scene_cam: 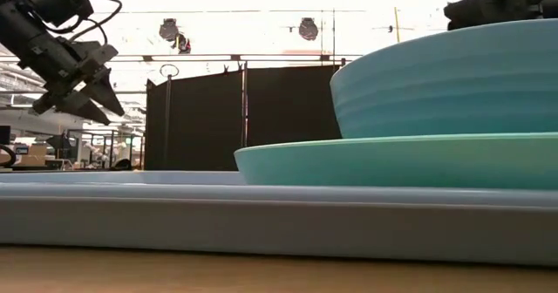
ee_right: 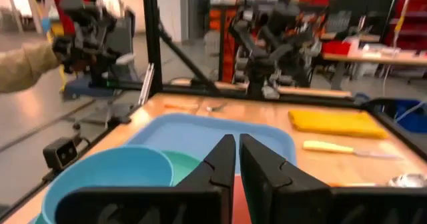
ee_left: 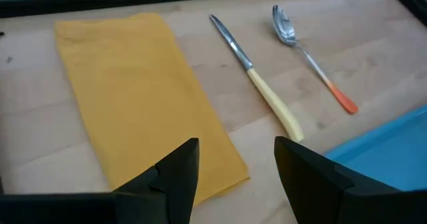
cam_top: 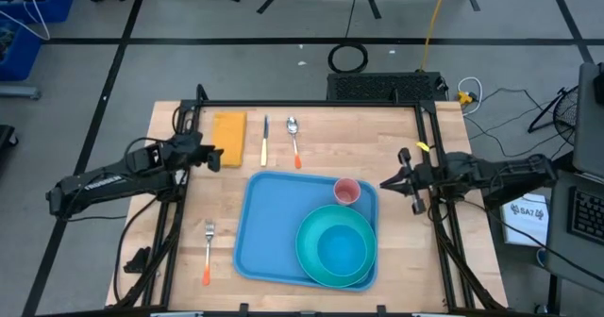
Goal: Set up tray
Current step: Put the yellow napkin on the blue serving tray to the left of the light blue plate
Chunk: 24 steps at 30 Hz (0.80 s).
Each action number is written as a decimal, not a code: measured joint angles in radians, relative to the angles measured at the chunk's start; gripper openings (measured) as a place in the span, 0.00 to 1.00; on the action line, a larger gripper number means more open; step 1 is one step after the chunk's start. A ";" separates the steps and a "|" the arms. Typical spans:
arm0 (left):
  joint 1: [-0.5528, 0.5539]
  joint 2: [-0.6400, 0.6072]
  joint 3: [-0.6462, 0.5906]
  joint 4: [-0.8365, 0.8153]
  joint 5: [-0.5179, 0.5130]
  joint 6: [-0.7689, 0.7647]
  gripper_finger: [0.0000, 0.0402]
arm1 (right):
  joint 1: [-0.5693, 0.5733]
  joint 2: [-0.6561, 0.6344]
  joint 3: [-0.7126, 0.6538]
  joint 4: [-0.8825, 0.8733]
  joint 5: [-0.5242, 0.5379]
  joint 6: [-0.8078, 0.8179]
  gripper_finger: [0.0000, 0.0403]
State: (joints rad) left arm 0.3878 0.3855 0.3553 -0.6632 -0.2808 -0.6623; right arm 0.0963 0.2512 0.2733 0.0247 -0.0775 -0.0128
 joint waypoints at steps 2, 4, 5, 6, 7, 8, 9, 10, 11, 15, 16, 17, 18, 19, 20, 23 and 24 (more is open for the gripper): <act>0.000 0.000 0.000 0.021 0.000 0.010 0.50 | -0.005 -0.064 -0.038 0.001 0.001 0.006 0.03; 0.000 0.000 0.000 0.034 0.000 0.014 0.50 | -0.015 -0.117 -0.078 -0.002 0.001 0.028 0.02; 0.000 0.000 0.000 0.037 0.000 0.014 0.50 | -0.021 -0.140 -0.095 -0.004 0.002 0.042 0.02; 0.000 0.000 0.000 0.037 0.000 0.014 0.50 | -0.027 -0.161 -0.111 -0.002 0.002 0.056 0.02; 0.000 0.000 0.000 0.037 0.000 0.014 0.50 | -0.031 -0.181 -0.126 -0.001 0.002 0.068 0.02; 0.000 0.000 0.000 0.037 0.000 0.014 0.50 | -0.034 -0.199 -0.139 0.000 0.003 0.075 0.02; 0.000 0.000 0.000 0.037 0.000 0.015 0.50 | -0.037 -0.215 -0.151 -0.001 0.003 0.077 0.02; 0.000 0.000 0.000 0.037 0.000 0.020 0.50 | -0.040 -0.230 -0.160 -0.004 0.003 0.076 0.02; 0.000 0.000 0.000 0.037 0.000 0.026 0.50 | -0.043 -0.244 -0.166 -0.003 0.003 0.072 0.02; 0.000 0.000 0.000 0.037 0.000 0.033 0.50 | -0.046 -0.247 -0.175 0.004 0.015 0.030 0.01; 0.000 0.000 0.000 0.037 -0.002 0.033 0.50 | -0.045 -0.244 -0.175 0.005 0.029 0.023 0.00; 0.000 0.000 0.000 0.035 -0.006 0.033 0.50 | -0.045 -0.245 -0.175 0.002 0.045 0.017 0.00; 0.000 0.001 0.000 0.030 -0.007 0.030 0.50 | -0.045 -0.245 -0.175 0.003 0.065 0.010 0.00; 0.000 0.001 0.000 0.024 -0.007 0.009 0.50 | -0.045 -0.245 -0.175 0.006 0.081 0.007 0.00; 0.000 0.001 0.000 0.017 -0.006 -0.026 0.50 | -0.045 -0.245 -0.175 0.007 0.092 0.006 0.00; 0.000 0.017 0.000 -0.027 0.020 -0.168 0.50 | -0.045 -0.245 -0.175 0.008 0.107 0.002 0.01; 0.000 0.024 0.000 -0.049 0.027 -0.209 0.50 | -0.045 -0.244 -0.175 0.008 0.106 0.000 0.01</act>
State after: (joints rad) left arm 0.3878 0.4095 0.3550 -0.7126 -0.2541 -0.8712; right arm 0.0513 0.0067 0.0978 0.0330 0.0287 -0.0128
